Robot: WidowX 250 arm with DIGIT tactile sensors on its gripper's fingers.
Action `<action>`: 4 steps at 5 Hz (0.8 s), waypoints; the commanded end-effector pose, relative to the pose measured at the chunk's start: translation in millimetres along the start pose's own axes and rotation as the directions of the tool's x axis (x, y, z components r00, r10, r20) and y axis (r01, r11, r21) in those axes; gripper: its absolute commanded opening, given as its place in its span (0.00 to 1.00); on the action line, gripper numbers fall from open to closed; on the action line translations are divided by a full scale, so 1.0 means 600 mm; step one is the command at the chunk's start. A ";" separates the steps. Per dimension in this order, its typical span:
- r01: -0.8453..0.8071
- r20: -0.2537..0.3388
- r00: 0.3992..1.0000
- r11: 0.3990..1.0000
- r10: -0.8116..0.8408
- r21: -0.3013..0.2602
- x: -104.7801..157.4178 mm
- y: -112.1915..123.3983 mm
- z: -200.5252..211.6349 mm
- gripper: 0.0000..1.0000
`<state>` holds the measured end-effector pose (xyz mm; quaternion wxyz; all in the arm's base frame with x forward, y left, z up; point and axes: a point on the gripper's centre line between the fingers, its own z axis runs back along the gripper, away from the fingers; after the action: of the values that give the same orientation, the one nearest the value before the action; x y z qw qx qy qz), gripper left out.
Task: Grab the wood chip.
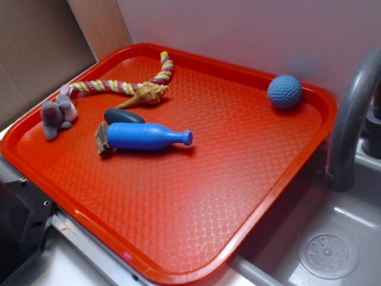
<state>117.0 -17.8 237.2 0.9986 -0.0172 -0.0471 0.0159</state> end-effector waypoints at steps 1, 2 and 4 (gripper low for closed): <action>0.000 0.000 1.000 1.000 0.000 0.000 0.000 0.000 0.000 1.00; -0.237 -0.019 0.971 0.971 0.238 0.030 0.044 0.018 -0.063 1.00; -0.590 -0.058 0.808 0.806 0.587 -0.056 0.064 0.070 -0.190 1.00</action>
<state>162.2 17.1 119.4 0.9457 -0.0655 -0.0075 0.3181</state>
